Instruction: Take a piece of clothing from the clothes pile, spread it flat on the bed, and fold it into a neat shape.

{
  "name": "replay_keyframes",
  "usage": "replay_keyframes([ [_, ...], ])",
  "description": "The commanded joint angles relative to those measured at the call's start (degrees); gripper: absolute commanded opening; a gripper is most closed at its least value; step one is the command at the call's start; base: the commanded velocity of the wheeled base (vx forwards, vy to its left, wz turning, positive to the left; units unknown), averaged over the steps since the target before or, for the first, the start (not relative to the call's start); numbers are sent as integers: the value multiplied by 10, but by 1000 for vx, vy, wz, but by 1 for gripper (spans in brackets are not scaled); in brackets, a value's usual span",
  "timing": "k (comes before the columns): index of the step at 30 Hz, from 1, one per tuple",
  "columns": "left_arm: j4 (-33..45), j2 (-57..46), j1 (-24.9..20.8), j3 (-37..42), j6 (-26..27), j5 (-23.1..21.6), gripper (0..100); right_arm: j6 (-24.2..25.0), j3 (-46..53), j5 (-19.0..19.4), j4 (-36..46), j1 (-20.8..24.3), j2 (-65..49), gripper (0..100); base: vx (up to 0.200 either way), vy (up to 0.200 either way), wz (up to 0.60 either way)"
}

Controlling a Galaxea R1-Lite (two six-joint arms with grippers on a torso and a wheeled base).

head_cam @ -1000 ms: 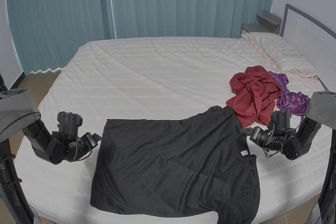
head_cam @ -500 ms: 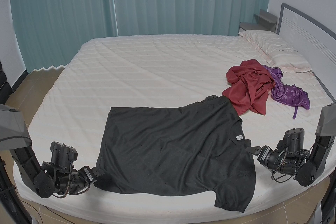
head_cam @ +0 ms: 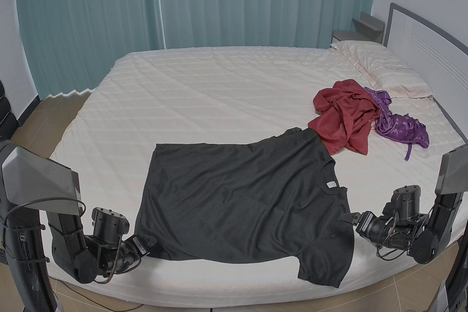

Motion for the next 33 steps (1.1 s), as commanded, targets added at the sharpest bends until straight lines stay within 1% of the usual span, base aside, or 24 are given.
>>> replay_keyframes([
  [1, -2, 39, -8, -17, -1, 16, 100, 0, 0, -1, 0, 3, 6, 100, 0, 0, 0],
  [3, -2, 48, -8, -26, -1, 26, 100, 0, 0, -2, -3, 4, 6, 100, 0, 0, 0],
  [4, -2, 48, -8, -26, -1, 26, 0, 0, 0, -2, -3, 4, 6, 100, 0, 0, 0],
  [6, -2, 53, -8, -26, -1, 31, 0, 1, 1, -2, -13, 4, 8, 100, 0, 0, 0],
  [9, -2, 53, -6, -7, -1, 55, 0, -1, 8, -2, -33, 3, 16, 100, 0, 0, 0],
  [11, -2, 52, -6, 0, -1, 56, 0, -2, 9, -3, -36, 3, 20, 100, 0, 0, 0],
  [12, -2, 45, -5, 22, 0, 56, 0, -7, 15, -5, -50, 4, 31, 100, 0, 0, 0],
  [16, -3, 22, -6, 62, 7, 55, 0, -23, 31, -6, -71, 3, 43, 100, 0, 0, 0],
  [20, -3, 26, -7, 78, 27, 55, 0, -36, 37, -6, -74, 2, 50, 100, 0, 0, 0],
  [22, -3, 26, -6, 79, 28, 55, 0, -46, 44, -7, -74, 2, 52, 100, 0, 0, 0],
  [24, -4, 26, -5, 77, 28, 54, 0, -59, 51, -7, -74, 1, 53, 100, 0, 0, 0],
  [25, -4, 27, -3, 74, 28, 53, 0, -80, 57, -7, -74, -2, 61, 100, 0, 0, 0],
  [30, -25, 34, -1, 82, 30, 41, 0, -141, 67, -6, -74, -23, 99, 100, 0, 0, 0],
  [33, -32, 37, -2, 86, 30, 28, 0, -154, 62, -5, -78, -24, 125, 100, 0, 0, 0],
])
